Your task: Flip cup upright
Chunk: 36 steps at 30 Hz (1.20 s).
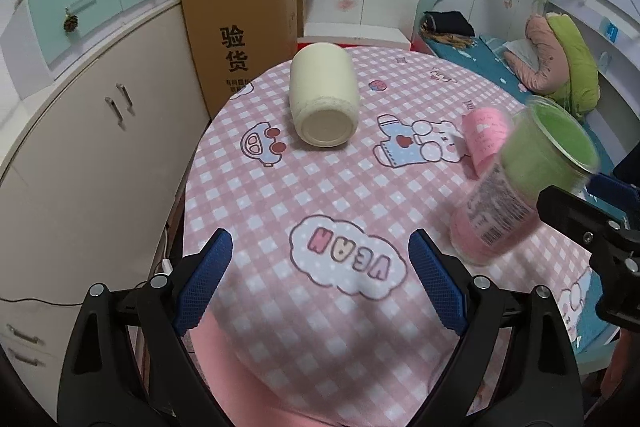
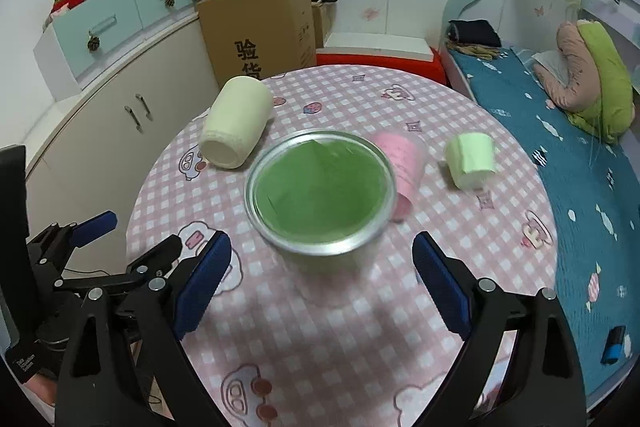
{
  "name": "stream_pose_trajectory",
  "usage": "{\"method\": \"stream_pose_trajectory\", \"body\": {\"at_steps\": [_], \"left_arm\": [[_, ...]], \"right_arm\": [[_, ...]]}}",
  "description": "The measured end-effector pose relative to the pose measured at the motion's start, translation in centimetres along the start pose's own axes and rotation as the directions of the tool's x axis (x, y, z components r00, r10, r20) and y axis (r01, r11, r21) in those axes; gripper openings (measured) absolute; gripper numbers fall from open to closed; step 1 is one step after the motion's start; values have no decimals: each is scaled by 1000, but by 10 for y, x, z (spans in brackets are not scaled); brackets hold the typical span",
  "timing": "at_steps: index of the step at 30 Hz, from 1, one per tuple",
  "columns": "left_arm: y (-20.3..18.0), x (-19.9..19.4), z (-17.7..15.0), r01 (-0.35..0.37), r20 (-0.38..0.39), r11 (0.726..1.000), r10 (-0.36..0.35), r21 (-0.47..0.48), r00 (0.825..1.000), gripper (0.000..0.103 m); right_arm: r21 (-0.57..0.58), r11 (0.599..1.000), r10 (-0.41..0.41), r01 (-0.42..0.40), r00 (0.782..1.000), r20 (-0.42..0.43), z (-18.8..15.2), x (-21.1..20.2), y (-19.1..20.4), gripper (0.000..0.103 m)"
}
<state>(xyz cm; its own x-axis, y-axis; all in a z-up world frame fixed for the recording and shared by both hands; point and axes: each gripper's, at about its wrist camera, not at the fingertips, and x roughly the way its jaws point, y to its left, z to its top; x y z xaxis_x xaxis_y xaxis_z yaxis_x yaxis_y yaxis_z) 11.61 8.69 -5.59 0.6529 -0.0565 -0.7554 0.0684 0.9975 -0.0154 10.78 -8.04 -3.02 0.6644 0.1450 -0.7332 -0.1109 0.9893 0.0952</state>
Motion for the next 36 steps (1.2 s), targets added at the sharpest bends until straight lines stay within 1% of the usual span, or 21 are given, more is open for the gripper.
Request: {"method": "stream_pose_trajectory", "body": {"at_steps": [2,4,9,11,13,17,24,26,28,30,33,36], "left_arm": [[-5,-9,-4,-3,15,1000,3,2,1000,90],[-14,-21,-11,-15,38,1000,14,18,999,90],[-36,-50,-24,-48,98,998,42,50,994,90],[-44,-62,-28,-53,125,997,45,58,991,90],[-53,-75,-31,-57,160,996,45,67,986,90],[-66,-98,-37,-57,227,995,38,77,973,91],[-77,-122,-45,-60,309,995,33,78,950,92],[-78,-125,-48,-63,329,995,33,81,944,92],[-79,-129,-50,-74,352,995,44,74,935,92],[-78,-132,-52,-63,375,996,36,61,926,92],[-77,-135,-55,-57,403,998,35,42,914,95],[-80,-137,-59,-69,433,996,40,52,901,96]], "right_arm": [[14,1000,-20,20,999,29,-9,-11,-5,96],[21,999,-44,43,997,56,-17,-21,-8,95],[52,999,-7,2,995,96,-36,-45,-21,95],[61,998,-9,2,993,117,-41,-54,-24,95],[77,997,-18,6,988,156,-47,-67,-29,95],[101,994,-63,39,966,250,-57,-94,-36,95],[115,986,-152,119,924,350,-71,-116,-44,95],[119,985,-161,125,912,378,-75,-118,-46,95],[118,985,-164,127,905,392,-79,-118,-48,95],[115,985,-165,129,900,403,-82,-117,-49,95],[110,983,-180,147,885,430,-89,-118,-48,95],[106,983,-184,153,871,455,-94,-119,-49,95]]}}
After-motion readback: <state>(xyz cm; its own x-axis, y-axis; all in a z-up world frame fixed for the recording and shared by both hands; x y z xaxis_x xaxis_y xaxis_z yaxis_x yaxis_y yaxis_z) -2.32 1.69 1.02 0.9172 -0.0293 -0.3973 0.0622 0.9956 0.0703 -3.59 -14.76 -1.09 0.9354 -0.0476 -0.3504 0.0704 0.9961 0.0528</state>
